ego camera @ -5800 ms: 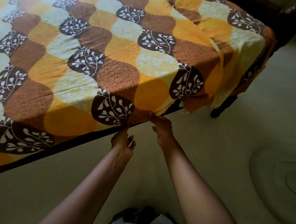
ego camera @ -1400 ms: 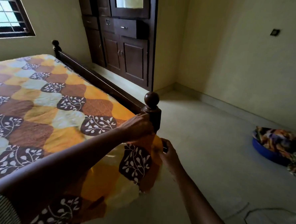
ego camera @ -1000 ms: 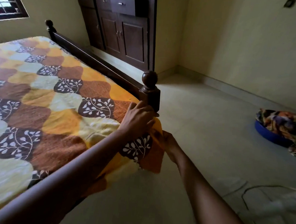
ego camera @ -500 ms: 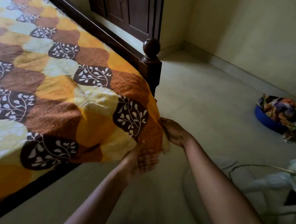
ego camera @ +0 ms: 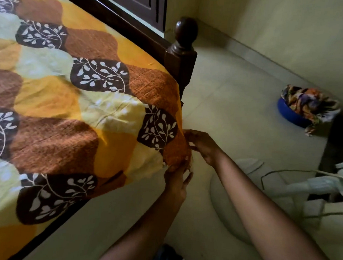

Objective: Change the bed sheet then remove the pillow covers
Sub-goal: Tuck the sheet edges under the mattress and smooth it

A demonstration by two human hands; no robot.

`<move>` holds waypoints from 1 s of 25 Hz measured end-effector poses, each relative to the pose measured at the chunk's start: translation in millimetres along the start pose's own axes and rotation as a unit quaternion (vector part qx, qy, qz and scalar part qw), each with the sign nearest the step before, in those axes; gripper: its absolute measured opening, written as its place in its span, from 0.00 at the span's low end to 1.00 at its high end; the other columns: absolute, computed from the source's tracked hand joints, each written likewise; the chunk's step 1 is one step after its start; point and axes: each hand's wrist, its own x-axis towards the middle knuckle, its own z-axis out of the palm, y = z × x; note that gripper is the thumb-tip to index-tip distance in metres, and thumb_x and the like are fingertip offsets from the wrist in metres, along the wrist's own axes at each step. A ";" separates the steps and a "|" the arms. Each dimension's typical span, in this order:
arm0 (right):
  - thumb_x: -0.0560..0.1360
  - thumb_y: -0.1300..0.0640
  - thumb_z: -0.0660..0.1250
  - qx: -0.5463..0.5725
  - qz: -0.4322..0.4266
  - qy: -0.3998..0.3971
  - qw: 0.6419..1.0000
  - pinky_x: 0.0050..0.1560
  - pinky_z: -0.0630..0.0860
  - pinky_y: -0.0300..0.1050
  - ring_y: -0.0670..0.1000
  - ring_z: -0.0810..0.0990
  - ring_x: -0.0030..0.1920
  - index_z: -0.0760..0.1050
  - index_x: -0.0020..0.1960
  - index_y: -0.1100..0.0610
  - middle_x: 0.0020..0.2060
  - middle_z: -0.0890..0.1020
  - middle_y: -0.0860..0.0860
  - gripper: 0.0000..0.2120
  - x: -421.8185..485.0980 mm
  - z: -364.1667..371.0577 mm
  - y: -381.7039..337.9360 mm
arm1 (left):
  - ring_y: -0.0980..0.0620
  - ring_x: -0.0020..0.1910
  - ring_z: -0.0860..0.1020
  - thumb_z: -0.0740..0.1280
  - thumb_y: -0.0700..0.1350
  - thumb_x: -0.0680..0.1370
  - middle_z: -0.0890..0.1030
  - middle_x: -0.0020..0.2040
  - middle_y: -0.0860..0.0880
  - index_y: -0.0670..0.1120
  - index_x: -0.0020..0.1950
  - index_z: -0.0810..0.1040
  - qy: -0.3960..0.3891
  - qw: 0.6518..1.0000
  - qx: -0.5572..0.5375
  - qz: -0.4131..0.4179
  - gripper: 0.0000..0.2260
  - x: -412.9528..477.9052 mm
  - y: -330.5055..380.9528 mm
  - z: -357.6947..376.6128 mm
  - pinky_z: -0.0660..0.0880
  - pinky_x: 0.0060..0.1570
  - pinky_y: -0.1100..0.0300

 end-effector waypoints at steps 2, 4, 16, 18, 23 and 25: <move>0.77 0.59 0.63 -0.058 -0.053 0.055 0.995 0.50 0.71 0.38 0.45 0.77 0.50 0.78 0.58 0.52 0.53 0.80 0.48 0.11 -4.2 -0.5 -4.0 | 0.50 0.48 0.76 0.71 0.38 0.72 0.78 0.47 0.47 0.45 0.48 0.75 0.021 0.999 0.028 0.010 0.08 2.1 1.9 -0.9 0.75 0.46 0.55; 0.78 0.62 0.59 -0.035 -0.057 -0.006 0.998 0.45 0.71 0.36 0.44 0.76 0.46 0.78 0.56 0.51 0.48 0.80 0.46 0.13 -9.1 -2.7 -5.8 | 0.50 0.49 0.77 0.72 0.39 0.71 0.79 0.51 0.45 0.40 0.55 0.75 0.044 0.997 0.053 0.020 0.14 8.7 1.4 -4.0 0.76 0.43 0.57; 0.79 0.57 0.62 -0.223 -0.216 -0.090 0.946 0.44 0.66 0.24 0.48 0.74 0.52 0.77 0.58 0.62 0.55 0.77 0.58 0.12 57.3 -22.7 -14.3 | 0.47 0.63 0.71 0.60 0.43 0.80 0.72 0.66 0.47 0.45 0.68 0.69 0.196 0.975 0.074 0.074 0.16 -31.9 -2.6 18.6 0.70 0.62 0.51; 0.79 0.56 0.62 -0.260 -0.225 -0.087 0.935 0.48 0.65 0.32 0.53 0.74 0.55 0.77 0.58 0.62 0.57 0.75 0.59 0.13 68.4 -15.5 -22.1 | 0.50 0.54 0.76 0.60 0.45 0.80 0.78 0.55 0.48 0.45 0.65 0.72 0.145 0.978 0.007 0.151 0.14 -53.9 11.5 25.5 0.73 0.54 0.55; 0.79 0.53 0.62 -0.246 -0.199 -0.038 0.948 0.46 0.66 0.40 0.57 0.77 0.55 0.72 0.60 0.63 0.55 0.78 0.58 0.15 74.9 0.6 -24.8 | 0.46 0.63 0.74 0.54 0.45 0.81 0.75 0.65 0.45 0.43 0.63 0.72 0.013 0.942 -0.266 0.205 0.14 -60.7 67.3 30.2 0.71 0.59 0.51; 0.79 0.53 0.62 -0.233 -0.190 -0.029 0.953 0.44 0.66 0.40 0.56 0.77 0.51 0.73 0.57 0.64 0.53 0.79 0.59 0.14 73.8 4.2 -25.5 | 0.45 0.67 0.71 0.52 0.47 0.81 0.72 0.67 0.42 0.40 0.66 0.70 -0.008 0.935 -0.298 0.189 0.18 -55.5 73.3 25.7 0.68 0.62 0.49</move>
